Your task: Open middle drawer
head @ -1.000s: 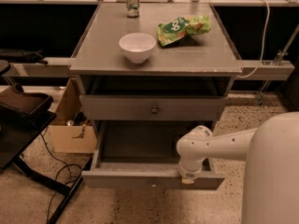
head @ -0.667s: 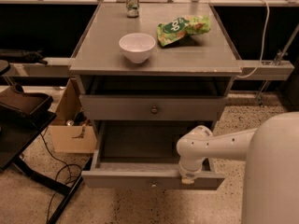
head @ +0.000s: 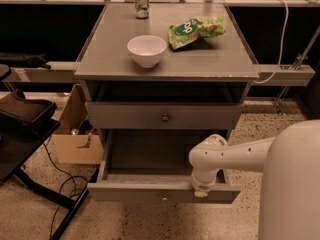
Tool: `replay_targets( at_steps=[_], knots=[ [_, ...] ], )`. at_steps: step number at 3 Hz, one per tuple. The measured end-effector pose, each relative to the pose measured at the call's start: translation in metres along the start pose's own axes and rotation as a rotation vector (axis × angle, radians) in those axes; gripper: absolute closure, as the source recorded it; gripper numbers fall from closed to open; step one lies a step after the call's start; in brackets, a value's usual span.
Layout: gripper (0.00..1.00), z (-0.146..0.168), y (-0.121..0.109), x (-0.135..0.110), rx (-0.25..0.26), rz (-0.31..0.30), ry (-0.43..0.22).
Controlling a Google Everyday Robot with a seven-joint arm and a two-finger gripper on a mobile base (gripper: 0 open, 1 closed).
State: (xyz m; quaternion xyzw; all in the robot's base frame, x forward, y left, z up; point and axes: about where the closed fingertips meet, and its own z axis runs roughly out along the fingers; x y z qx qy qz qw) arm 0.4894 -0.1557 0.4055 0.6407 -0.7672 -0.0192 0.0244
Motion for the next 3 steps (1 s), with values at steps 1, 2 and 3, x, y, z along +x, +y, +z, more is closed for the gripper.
replay_targets(
  at_steps=[1,2,3],
  knots=[
    [0.15,0.0,0.0,0.0,0.0,0.0,0.0],
    [0.0,0.0001,0.0001,0.0,0.0,0.0,0.0],
    [0.0,0.0001,0.0,0.0,0.0,0.0,0.0]
  ],
)
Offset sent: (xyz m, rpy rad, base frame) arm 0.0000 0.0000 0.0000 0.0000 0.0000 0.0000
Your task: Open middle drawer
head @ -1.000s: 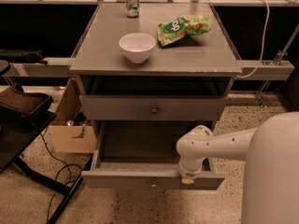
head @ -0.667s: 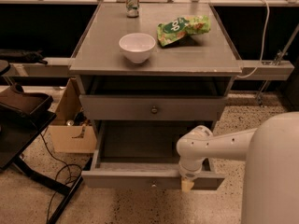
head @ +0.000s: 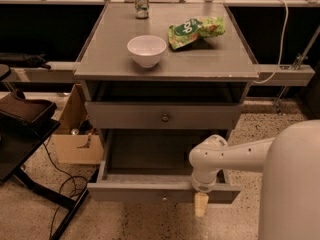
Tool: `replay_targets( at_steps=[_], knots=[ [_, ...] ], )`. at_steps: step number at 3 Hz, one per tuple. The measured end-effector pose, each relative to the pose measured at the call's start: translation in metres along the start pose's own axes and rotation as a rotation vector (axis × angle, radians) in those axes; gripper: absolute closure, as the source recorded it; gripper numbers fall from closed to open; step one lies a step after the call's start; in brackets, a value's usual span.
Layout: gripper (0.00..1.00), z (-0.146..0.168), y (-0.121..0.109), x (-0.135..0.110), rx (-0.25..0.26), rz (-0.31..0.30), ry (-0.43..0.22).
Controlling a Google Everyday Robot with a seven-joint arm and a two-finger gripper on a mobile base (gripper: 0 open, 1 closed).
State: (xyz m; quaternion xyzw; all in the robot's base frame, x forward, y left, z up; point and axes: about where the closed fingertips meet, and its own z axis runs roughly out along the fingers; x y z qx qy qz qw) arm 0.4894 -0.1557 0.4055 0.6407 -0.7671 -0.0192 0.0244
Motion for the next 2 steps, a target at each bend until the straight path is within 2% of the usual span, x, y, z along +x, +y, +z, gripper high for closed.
replay_targets(
  at_steps=[1,2],
  knots=[
    [0.0,-0.0147,-0.0219,-0.0163,0.002,-0.077,-0.018],
    [0.0,-0.0152,-0.023,-0.0168,0.004,-0.082,-0.02]
  ],
)
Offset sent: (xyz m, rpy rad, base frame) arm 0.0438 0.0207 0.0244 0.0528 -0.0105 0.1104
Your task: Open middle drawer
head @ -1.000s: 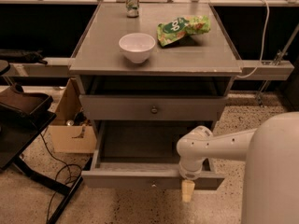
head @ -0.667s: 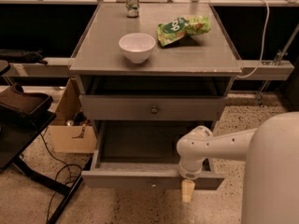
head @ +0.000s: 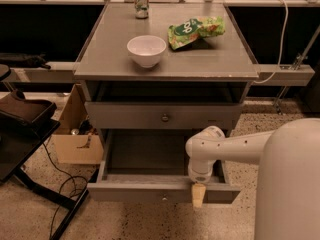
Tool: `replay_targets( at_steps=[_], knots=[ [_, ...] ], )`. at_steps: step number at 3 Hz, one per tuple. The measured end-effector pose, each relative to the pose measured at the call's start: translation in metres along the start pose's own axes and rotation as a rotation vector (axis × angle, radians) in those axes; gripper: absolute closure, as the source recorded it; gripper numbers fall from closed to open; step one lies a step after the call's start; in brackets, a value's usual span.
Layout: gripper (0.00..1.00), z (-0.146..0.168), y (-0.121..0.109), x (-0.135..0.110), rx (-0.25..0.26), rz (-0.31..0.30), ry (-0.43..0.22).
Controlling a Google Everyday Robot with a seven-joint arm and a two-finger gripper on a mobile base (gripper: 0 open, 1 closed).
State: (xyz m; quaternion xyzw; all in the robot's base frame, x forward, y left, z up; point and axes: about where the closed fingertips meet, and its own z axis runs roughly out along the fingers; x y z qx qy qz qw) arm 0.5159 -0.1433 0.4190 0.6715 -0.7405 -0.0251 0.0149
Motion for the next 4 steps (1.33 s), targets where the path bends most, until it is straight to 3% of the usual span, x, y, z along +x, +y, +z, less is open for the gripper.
replay_targets(
  at_steps=[1,2,4],
  knots=[
    [0.16,0.012,0.011,0.004,-0.049,0.032,-0.02],
    [0.4,0.035,0.046,0.003,-0.171,0.076,-0.049],
    [0.86,0.031,0.039,0.003,-0.171,0.076,-0.049]
  ],
)
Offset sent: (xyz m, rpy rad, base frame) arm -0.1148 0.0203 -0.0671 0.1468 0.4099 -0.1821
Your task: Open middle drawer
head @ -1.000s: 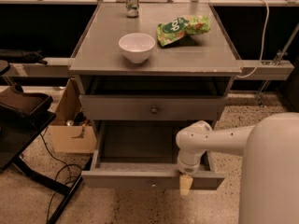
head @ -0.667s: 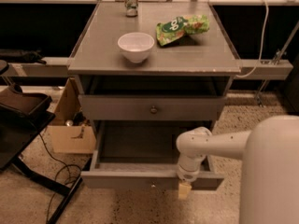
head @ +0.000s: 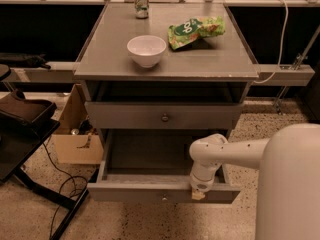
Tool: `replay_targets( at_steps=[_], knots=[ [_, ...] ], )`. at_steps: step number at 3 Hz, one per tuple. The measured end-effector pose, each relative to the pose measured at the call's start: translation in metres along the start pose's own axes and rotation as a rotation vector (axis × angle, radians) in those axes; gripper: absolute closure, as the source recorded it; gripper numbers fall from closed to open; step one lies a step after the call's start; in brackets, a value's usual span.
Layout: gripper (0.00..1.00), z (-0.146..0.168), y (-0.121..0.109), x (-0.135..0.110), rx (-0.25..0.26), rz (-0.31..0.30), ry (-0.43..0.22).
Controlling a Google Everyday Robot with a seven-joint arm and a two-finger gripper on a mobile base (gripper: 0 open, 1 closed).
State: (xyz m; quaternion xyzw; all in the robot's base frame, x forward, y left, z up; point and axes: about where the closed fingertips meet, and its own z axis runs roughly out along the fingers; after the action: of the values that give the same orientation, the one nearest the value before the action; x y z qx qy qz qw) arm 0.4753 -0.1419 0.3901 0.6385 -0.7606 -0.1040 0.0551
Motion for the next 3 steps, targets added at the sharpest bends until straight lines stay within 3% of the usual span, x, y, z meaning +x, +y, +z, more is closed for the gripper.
replay_targets(
  at_steps=[1,3],
  knots=[
    [1.0,-0.0017,-0.0034,-0.0002,0.0,0.0,0.0],
    [1.0,-0.0064,-0.0034,0.0,-0.011,0.014,-0.004]
  ],
)
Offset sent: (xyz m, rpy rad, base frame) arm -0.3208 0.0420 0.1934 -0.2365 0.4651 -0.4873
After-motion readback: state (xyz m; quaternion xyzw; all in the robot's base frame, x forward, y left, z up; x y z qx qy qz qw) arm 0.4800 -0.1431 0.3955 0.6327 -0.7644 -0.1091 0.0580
